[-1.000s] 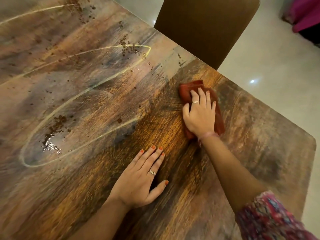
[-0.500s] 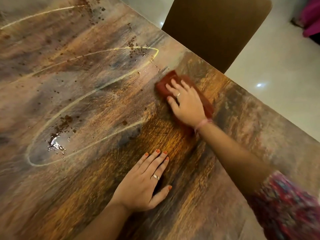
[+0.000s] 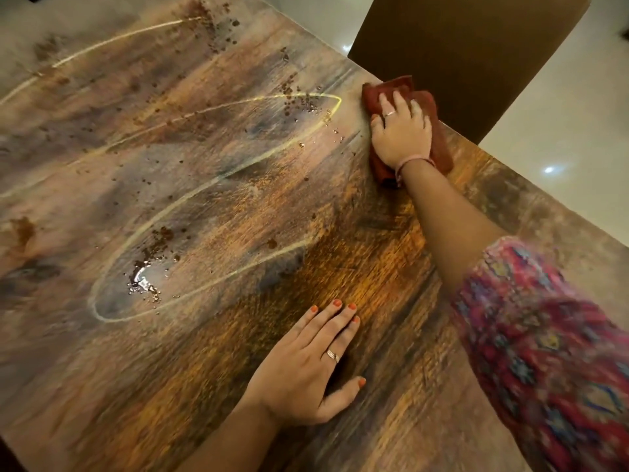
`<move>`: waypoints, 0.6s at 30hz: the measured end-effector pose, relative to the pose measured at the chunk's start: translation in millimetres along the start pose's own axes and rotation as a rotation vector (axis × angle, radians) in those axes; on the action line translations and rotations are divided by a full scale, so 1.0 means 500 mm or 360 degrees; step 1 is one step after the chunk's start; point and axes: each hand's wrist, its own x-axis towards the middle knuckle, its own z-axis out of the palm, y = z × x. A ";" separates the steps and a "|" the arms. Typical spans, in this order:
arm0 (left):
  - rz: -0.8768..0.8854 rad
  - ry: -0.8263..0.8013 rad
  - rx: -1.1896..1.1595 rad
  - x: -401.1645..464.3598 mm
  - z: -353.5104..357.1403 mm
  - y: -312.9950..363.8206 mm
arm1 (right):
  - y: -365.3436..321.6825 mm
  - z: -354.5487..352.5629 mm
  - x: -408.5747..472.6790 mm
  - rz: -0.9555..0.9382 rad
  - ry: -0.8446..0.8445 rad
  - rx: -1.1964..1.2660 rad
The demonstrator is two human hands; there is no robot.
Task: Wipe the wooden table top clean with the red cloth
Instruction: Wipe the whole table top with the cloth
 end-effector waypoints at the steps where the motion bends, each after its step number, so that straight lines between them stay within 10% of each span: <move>1: -0.0002 0.0001 0.0008 0.000 -0.001 -0.001 | -0.014 0.007 -0.046 -0.0189 -0.0010 -0.0002; 9: -0.0014 -0.0046 0.0019 0.000 -0.007 0.005 | -0.012 0.016 -0.328 -0.1324 -0.0469 0.0103; 18: -0.0003 0.0011 -0.0028 0.000 0.000 -0.003 | -0.005 -0.013 0.018 -0.0017 -0.0029 0.0075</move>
